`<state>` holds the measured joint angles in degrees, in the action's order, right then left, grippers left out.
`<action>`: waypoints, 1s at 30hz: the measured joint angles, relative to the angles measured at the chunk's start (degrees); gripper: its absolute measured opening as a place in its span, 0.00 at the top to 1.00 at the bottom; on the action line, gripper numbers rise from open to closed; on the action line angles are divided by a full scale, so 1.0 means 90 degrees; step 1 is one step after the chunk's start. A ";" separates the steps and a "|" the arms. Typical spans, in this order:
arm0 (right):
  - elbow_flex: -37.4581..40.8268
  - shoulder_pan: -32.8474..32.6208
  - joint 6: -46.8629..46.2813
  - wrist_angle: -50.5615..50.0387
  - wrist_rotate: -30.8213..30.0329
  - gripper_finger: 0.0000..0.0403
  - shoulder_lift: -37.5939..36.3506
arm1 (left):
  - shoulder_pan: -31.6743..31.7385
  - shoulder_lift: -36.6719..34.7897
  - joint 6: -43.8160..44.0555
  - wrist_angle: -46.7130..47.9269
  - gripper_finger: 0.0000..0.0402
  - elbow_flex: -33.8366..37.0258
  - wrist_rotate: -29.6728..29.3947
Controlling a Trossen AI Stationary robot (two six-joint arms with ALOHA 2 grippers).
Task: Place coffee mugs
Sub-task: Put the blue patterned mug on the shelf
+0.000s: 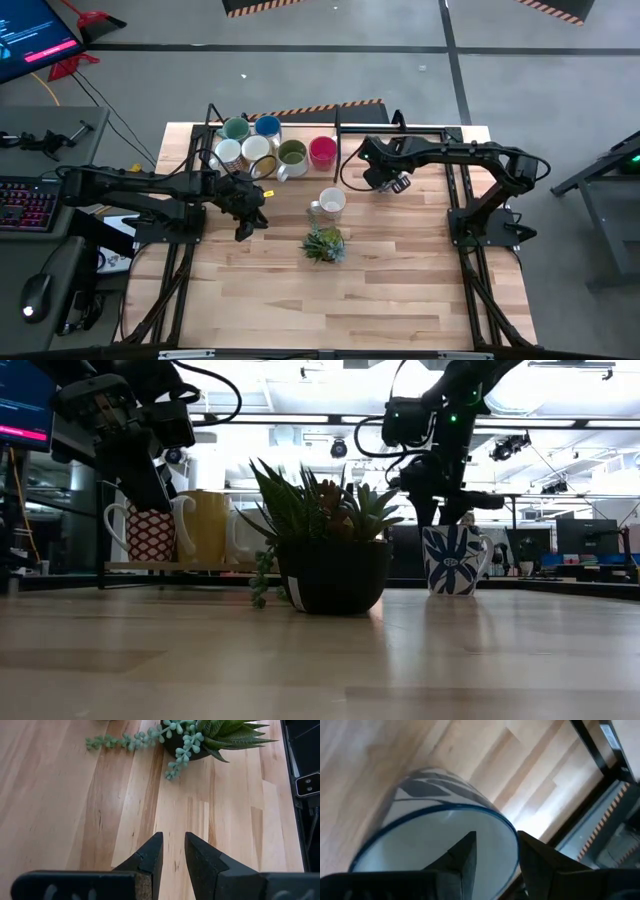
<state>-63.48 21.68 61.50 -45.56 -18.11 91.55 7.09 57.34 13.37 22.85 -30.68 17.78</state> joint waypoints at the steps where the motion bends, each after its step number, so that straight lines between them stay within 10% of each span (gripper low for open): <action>1: 0.0000 -0.0040 -0.0089 -0.0002 -0.0138 0.70 0.0000 | 0.0001 0.0000 0.0000 0.0000 0.82 0.0000 0.0000; 30: -0.0007 -0.0617 -0.0691 0.0006 -0.1366 0.70 0.0000 | -0.0002 0.0000 0.0112 0.0002 0.82 0.0000 0.0019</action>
<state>-63.55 16.13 55.28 -45.51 -30.41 91.55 7.07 57.34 14.37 22.87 -30.68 17.96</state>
